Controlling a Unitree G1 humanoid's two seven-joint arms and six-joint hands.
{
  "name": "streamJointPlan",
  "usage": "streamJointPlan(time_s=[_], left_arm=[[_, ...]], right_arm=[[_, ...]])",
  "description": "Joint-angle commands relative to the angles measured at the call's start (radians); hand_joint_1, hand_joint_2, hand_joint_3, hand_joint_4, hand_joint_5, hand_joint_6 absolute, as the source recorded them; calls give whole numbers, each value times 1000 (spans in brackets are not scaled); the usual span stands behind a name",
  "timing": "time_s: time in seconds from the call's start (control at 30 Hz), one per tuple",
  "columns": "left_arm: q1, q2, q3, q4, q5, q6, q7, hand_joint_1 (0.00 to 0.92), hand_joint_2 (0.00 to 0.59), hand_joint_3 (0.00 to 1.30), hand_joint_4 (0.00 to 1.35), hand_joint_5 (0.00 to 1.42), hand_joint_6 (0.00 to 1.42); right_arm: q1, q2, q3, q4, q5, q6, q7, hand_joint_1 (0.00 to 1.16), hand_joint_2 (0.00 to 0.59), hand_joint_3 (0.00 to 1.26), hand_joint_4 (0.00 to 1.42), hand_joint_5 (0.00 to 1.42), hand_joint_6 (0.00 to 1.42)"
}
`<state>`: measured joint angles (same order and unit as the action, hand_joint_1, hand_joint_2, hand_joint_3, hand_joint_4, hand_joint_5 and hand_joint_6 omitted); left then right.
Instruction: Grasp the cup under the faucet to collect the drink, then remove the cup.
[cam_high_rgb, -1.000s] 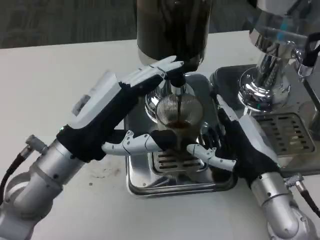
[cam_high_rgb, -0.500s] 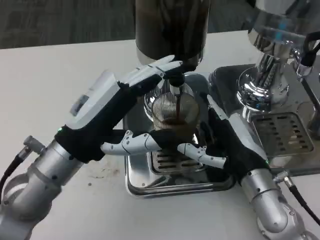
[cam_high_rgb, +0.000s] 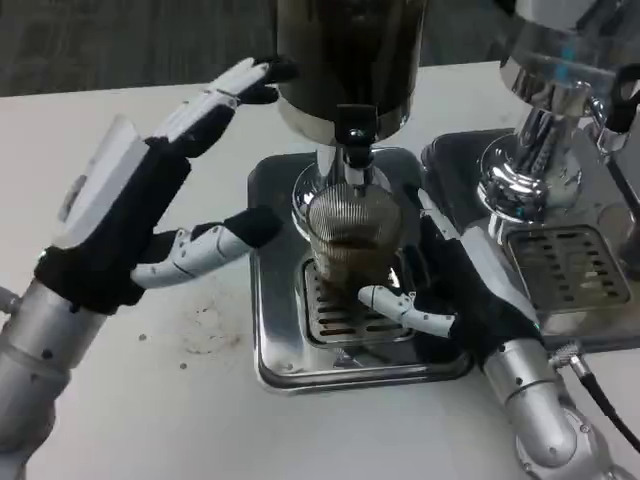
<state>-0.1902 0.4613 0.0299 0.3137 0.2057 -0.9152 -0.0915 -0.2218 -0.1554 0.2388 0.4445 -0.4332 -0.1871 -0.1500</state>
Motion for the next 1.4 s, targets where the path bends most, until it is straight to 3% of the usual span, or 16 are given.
streamJointPlan(time_s=[0.03,0.33,0.6,0.83,1.07,1.4], left_arm=[[26,-12,31,-3,-18,-4,20,0,141,69,0,122,78],[84,-24,95,61,1,-10,72,0,144,63,0,110,44],[138,10,96,196,17,23,72,0,150,19,0,61,0],[171,6,87,286,56,14,113,0,151,16,0,53,0],[192,5,82,312,46,12,132,0,151,20,0,54,0],[200,5,78,312,37,18,129,0,152,31,0,59,0]], right_arm=[[8,6,-3,-12,11,-24,-11,544,200,0,0,0,36],[36,18,-20,-34,35,-34,-20,573,197,0,0,0,19],[39,35,-46,-40,59,-44,-32,568,192,0,0,0,10],[37,54,-46,-38,80,-53,-31,570,194,0,0,0,4],[43,63,-43,-40,90,-55,-11,580,190,0,0,0,3],[98,53,-35,-119,81,-27,18,620,177,0,0,0,2]])
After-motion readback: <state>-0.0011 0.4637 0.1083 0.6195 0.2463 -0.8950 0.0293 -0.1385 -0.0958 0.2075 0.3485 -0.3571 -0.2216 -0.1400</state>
